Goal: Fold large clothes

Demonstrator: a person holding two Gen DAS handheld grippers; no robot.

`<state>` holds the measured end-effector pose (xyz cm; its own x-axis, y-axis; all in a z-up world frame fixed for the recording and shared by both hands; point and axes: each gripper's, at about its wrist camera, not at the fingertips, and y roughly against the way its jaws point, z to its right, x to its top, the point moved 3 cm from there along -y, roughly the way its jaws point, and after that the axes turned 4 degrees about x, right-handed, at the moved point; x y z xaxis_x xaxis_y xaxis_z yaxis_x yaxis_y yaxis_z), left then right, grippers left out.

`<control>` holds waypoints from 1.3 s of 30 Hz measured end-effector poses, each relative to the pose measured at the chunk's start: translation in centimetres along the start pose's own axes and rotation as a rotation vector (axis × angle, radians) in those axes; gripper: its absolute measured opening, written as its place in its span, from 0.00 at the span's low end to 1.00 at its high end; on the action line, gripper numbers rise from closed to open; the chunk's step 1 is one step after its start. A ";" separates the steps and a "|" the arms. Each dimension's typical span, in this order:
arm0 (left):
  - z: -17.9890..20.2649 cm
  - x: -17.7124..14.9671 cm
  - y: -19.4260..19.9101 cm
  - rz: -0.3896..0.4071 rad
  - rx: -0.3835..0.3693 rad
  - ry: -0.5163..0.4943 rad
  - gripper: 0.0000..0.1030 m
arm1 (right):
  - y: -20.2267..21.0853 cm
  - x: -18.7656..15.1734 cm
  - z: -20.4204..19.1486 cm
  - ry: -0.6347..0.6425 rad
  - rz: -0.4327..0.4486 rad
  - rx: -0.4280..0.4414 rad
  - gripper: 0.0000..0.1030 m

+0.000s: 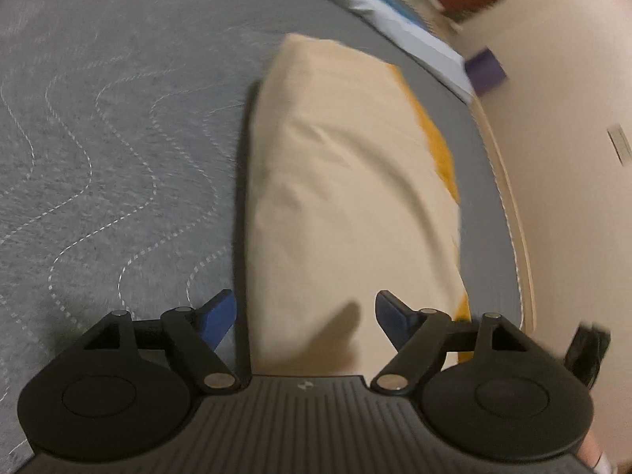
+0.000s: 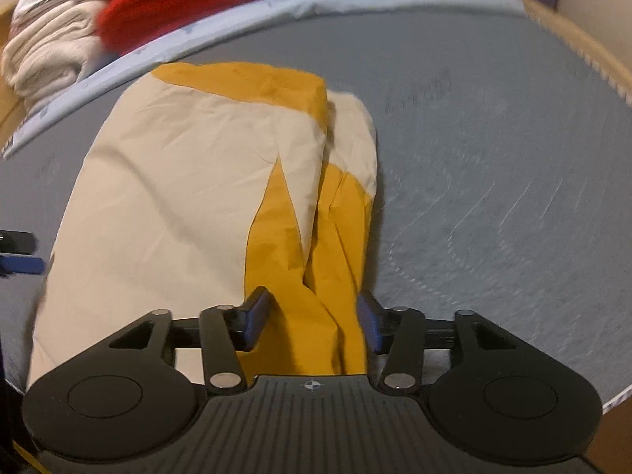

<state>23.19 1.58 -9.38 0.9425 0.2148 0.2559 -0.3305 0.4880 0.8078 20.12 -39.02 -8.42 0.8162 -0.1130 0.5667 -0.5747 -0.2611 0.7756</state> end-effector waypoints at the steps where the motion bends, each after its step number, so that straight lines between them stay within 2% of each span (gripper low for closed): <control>1: -0.4 0.7 -0.7 -0.009 -0.001 0.026 0.79 | -0.5 0.1 0.2 -0.026 -0.017 0.003 0.57; 6: -1.0 2.5 -4.0 -0.039 -0.056 0.107 0.85 | -2.5 0.2 1.2 -0.151 -0.064 0.025 0.59; 13: -0.5 4.3 -8.1 -0.010 -0.087 0.166 0.90 | -3.0 0.4 1.3 -0.163 -0.077 0.029 0.59; 15: -0.2 4.9 -8.7 0.046 -0.081 0.175 0.90 | -3.0 0.6 1.2 -0.157 -0.073 0.041 0.53; 17: 0.2 5.2 -8.9 0.092 -0.072 0.173 0.85 | -3.0 0.7 1.0 -0.148 -0.064 0.053 0.38; 18: 0.5 5.4 -8.8 0.111 -0.062 0.161 0.81 | -3.0 0.8 0.7 -0.137 -0.056 0.051 0.33; 19: 0.9 5.5 -8.7 0.126 -0.054 0.144 0.72 | -3.0 0.8 0.5 -0.126 -0.050 0.050 0.25; 20: 1.2 5.7 -8.4 0.137 -0.051 0.128 0.58 | -2.9 1.0 0.1 -0.116 -0.035 0.053 0.18; 21: 1.6 6.1 -8.1 0.148 -0.054 0.116 0.51 | -2.8 1.1 -0.3 -0.105 -0.021 0.061 0.14; 22: 1.7 6.4 -7.6 0.159 -0.064 0.113 0.38 | -2.7 1.4 -0.8 -0.092 -0.005 0.070 0.11; 23: 1.9 6.7 -7.0 0.171 -0.077 0.116 0.33 | -2.6 1.6 -1.3 -0.075 0.012 0.076 0.09; 27: 1.8 8.0 -3.6 0.233 -0.065 0.076 0.32 | -2.8 2.5 -3.6 -0.047 0.053 0.108 0.07; 30: -0.2 9.1 -1.1 0.264 -0.035 0.107 0.32 | -3.0 3.3 -6.0 -0.016 0.100 0.159 0.06; 33: -2.5 10.4 0.9 0.283 0.013 0.122 0.38 | -3.2 4.0 -8.6 0.021 0.152 0.210 0.06; 34: -3.4 10.7 1.6 0.293 0.029 0.136 0.43 | -3.3 4.1 -9.4 0.032 0.159 0.217 0.06; 37: -6.2 11.2 3.0 0.302 0.059 0.209 0.45 | -4.5 3.9 -11.1 0.067 0.135 0.184 0.06; 39: -7.3 11.4 4.5 0.335 0.097 0.210 0.45 | -5.2 3.9 -11.5 0.062 0.113 0.152 0.06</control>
<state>32.10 12.43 -6.69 0.7496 0.5218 0.4072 -0.6021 0.2820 0.7470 25.54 -27.10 -7.04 0.7390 -0.0922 0.6674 -0.6429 -0.3924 0.6577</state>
